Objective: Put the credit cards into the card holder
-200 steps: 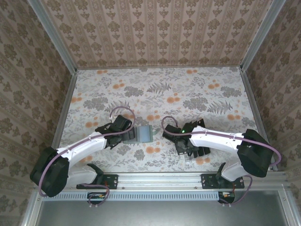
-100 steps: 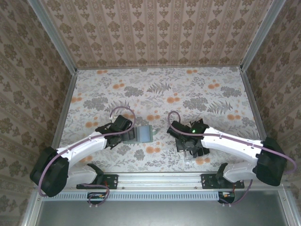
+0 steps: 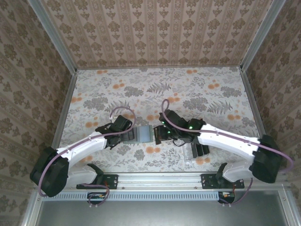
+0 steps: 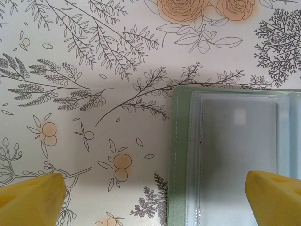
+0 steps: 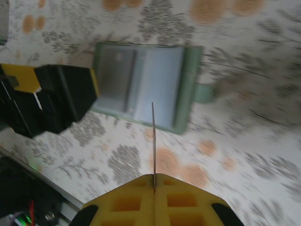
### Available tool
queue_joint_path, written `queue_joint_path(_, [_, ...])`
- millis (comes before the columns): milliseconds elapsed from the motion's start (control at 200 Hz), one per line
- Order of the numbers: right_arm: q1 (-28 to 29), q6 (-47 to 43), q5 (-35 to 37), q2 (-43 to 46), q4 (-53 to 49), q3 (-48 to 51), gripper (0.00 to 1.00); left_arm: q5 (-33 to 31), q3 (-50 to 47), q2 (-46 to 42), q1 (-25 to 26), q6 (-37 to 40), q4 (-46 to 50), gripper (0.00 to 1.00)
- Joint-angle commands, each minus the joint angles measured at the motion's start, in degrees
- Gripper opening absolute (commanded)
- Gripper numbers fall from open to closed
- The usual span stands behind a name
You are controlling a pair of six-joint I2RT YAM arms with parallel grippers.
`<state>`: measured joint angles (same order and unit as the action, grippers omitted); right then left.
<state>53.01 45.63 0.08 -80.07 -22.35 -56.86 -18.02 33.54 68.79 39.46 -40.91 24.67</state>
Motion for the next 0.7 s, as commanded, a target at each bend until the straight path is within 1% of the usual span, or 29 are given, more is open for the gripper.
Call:
queue_joint_path(0, [-0.2,1.0,-5.2,-6.8,14.8,-1.4,0.00,-0.8,0.6,0.4,0.3,1.5,0.7,1.00])
queue_joint_path(105, [-0.1,1.2,-7.2,-13.1,19.5,-3.9,0.00,-0.6,0.1,0.8,0.3,1.3,0.4,1.00])
queue_joint_path(310, [-0.1,1.1,-8.0,-20.5,21.3,-7.1,0.00,-0.3,-0.5,1.1,0.2,0.6,0.2,1.00])
queue_joint_path(515, [-0.6,1.1,-6.9,-23.0,21.7,-6.4,0.00,-0.5,-0.6,1.1,0.0,0.9,0.1,1.00])
queue_joint_path(695, [-2.5,1.6,-7.3,-24.3,23.3,-4.1,0.00,-0.4,-0.5,1.2,0.0,0.9,0.3,1.00])
